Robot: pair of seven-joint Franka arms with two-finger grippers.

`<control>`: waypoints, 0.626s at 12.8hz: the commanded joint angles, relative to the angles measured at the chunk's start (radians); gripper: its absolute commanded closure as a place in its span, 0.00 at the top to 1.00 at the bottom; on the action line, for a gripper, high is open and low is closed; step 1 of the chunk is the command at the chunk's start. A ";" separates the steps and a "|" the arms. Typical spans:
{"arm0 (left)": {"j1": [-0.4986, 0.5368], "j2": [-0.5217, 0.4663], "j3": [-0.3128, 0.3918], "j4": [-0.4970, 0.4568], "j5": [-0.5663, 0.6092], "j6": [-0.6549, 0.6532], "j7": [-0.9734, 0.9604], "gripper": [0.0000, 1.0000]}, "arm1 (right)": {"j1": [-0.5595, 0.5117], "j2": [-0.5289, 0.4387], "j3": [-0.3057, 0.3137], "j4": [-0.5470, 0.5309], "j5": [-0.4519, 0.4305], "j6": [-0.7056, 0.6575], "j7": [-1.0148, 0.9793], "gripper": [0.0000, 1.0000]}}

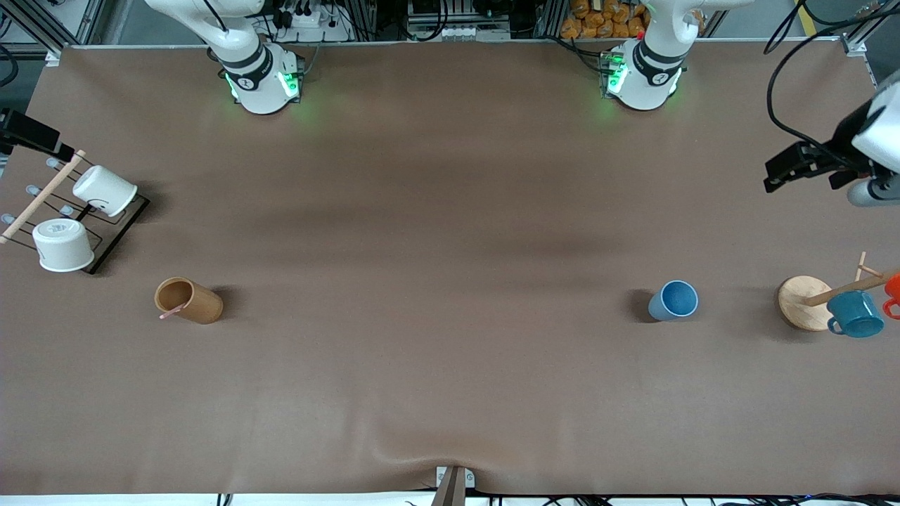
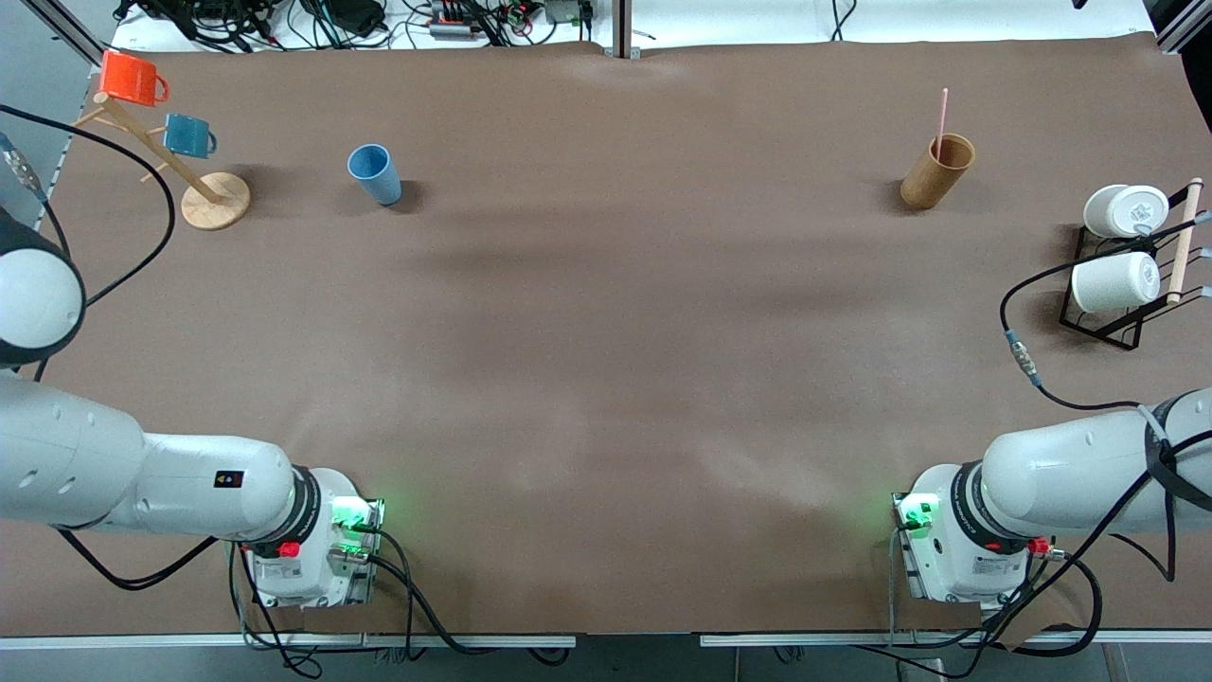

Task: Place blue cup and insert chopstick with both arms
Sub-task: 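Move the left gripper toward the blue cup while the right gripper reaches the wooden cup, then lower the left gripper onto the blue cup while the right gripper descends to the chopstick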

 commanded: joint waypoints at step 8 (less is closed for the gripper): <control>0.047 0.117 -0.010 -0.434 0.001 0.667 0.013 1.00 | 0.108 0.315 0.007 0.014 -0.183 0.273 -0.252 1.00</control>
